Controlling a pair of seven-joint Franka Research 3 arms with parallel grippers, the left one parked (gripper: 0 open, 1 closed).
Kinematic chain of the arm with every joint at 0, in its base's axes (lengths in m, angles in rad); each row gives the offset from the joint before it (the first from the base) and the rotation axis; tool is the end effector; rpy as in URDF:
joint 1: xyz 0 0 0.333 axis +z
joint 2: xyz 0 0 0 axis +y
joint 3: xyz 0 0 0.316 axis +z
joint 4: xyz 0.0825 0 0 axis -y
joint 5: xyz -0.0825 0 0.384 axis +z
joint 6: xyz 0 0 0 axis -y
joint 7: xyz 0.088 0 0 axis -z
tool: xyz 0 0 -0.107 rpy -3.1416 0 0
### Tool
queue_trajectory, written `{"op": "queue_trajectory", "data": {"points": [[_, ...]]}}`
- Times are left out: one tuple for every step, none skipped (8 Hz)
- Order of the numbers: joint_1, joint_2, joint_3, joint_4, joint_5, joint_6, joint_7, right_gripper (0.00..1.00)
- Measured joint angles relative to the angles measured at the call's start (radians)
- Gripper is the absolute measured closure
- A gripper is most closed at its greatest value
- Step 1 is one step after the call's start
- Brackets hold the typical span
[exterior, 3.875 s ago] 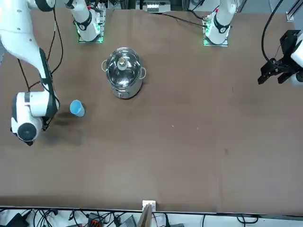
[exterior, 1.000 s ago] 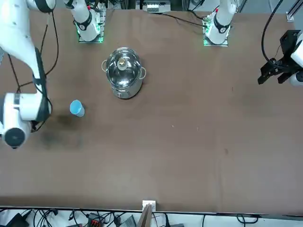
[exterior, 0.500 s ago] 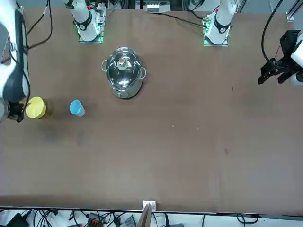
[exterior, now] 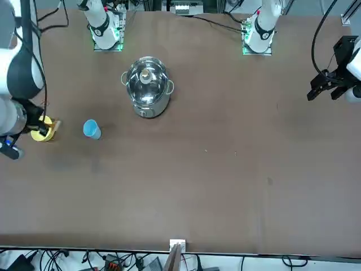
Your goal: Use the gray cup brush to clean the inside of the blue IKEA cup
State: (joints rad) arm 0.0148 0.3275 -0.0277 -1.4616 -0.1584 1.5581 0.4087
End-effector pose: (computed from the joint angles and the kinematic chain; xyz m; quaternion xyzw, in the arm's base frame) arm 0.6337 -0.0230 0.4803 0.9697 -0.1990 -0.0962 0.1041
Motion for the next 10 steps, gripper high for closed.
{"op": "queue_trajectory", "data": {"points": [[-0.003,-0.041,-0.001,-0.060,0.030,0.042,-0.049,0.95],[-0.005,-0.083,-0.002,-0.138,0.046,0.108,-0.092,0.95],[-0.008,-0.120,-0.003,-0.225,0.056,0.186,-0.118,0.95],[-0.009,-0.147,-0.003,-0.305,0.072,0.264,-0.130,0.95],[-0.008,-0.159,-0.001,-0.359,0.108,0.327,-0.137,0.95],[-0.005,-0.160,0.002,-0.387,0.139,0.368,-0.141,0.95],[0.003,-0.161,0.005,-0.406,0.151,0.398,-0.141,0.95],[0.013,-0.164,0.009,-0.435,0.154,0.431,-0.141,0.95],[0.018,-0.168,0.010,-0.474,0.154,0.474,-0.141,0.95],[0.019,-0.172,0.011,-0.507,0.154,0.511,-0.141,0.95]]}}
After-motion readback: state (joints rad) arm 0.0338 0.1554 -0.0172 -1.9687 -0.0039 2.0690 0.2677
